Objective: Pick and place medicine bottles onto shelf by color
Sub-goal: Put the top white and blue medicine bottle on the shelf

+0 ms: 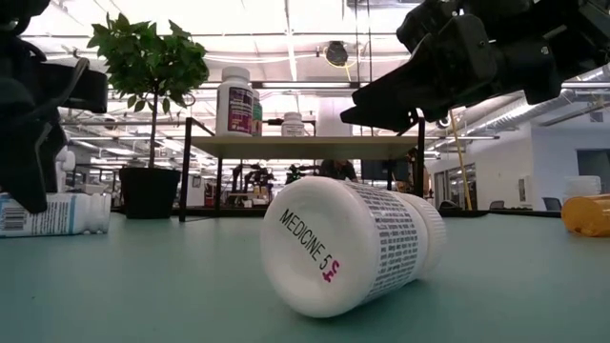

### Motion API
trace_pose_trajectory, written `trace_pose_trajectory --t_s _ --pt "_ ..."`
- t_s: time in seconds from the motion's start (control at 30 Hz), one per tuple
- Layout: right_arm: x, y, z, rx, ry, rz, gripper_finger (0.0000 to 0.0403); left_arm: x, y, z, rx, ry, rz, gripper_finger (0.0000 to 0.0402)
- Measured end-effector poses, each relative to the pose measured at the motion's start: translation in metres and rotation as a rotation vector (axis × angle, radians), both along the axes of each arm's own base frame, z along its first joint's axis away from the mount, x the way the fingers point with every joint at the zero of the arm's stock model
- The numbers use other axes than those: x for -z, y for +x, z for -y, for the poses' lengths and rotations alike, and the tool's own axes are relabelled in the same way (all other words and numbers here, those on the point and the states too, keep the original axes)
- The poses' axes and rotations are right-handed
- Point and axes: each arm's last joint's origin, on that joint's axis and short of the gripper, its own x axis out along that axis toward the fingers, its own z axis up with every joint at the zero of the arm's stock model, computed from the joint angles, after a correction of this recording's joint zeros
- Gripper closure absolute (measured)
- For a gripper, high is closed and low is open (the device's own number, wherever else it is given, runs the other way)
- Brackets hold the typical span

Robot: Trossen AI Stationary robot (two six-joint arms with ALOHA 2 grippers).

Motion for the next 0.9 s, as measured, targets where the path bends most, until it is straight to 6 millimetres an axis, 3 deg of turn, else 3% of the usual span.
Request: trace_pose_trajectory --t_s 0.27,0.7,0.9 --pt "-0.003 0.001 0.0 0.019 0.068 0.031 0.009 0.0 0.002 -0.001 0.056 0.077 0.033 0.0192" --pt "-0.007 0.003 0.01 0.11 0.336 0.06 0.009 -0.001 0.015 -0.015 0.073 0.179 0.1 0.0188" --pt "-0.013 0.003 0.003 0.086 0.387 0.116 0.009 -0.008 0.036 -0.018 0.115 0.225 0.27 0.0187"
